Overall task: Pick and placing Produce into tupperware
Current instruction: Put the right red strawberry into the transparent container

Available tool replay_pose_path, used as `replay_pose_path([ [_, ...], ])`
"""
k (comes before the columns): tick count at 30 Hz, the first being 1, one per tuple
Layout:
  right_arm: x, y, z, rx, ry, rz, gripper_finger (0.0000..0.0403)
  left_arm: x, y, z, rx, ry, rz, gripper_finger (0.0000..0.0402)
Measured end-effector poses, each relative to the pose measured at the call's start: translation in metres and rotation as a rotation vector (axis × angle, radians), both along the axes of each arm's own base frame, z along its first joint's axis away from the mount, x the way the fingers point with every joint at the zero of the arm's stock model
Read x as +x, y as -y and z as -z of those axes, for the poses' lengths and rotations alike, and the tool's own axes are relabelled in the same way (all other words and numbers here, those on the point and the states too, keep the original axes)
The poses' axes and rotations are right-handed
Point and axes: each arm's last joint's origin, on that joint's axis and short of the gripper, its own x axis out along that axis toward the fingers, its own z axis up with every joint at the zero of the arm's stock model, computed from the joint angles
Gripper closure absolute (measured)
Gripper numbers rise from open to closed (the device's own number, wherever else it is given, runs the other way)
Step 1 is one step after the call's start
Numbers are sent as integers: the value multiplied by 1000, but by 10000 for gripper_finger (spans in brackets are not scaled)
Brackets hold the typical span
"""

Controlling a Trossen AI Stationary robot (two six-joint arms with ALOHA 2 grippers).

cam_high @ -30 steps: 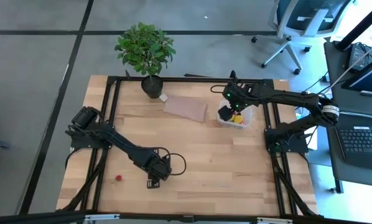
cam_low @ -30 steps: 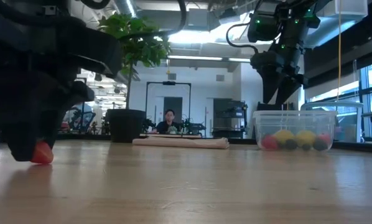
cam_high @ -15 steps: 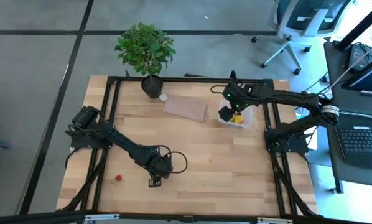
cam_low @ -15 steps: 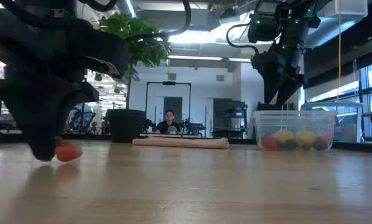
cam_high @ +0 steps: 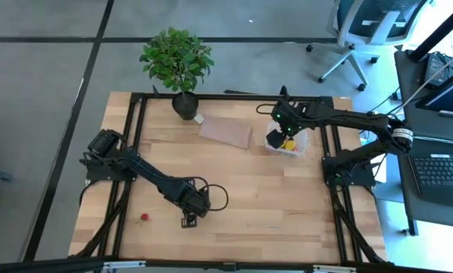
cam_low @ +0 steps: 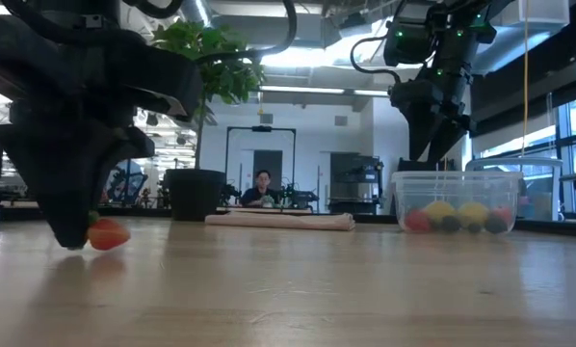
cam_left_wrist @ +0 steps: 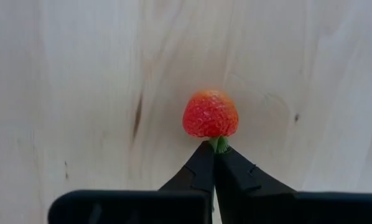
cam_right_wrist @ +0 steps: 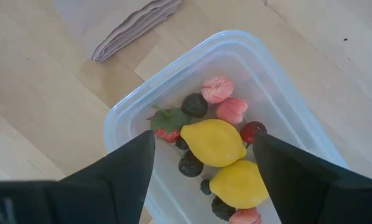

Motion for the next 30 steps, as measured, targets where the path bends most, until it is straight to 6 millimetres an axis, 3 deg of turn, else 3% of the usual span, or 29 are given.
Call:
replay_pose_path([
  [7,0,0,0,1,1,1,130,-3,-11,-7,45,-20,1,401],
  [14,3,-1,-1,55,54,2,130,-3,-42,-49,114,139,-35,401],
  [23,36,-4,-21,227,513,-232,130,11,-114,-101,241,474,-186,401],
  [30,60,-10,-50,90,853,-409,130,34,-167,-128,249,798,-223,401],
])
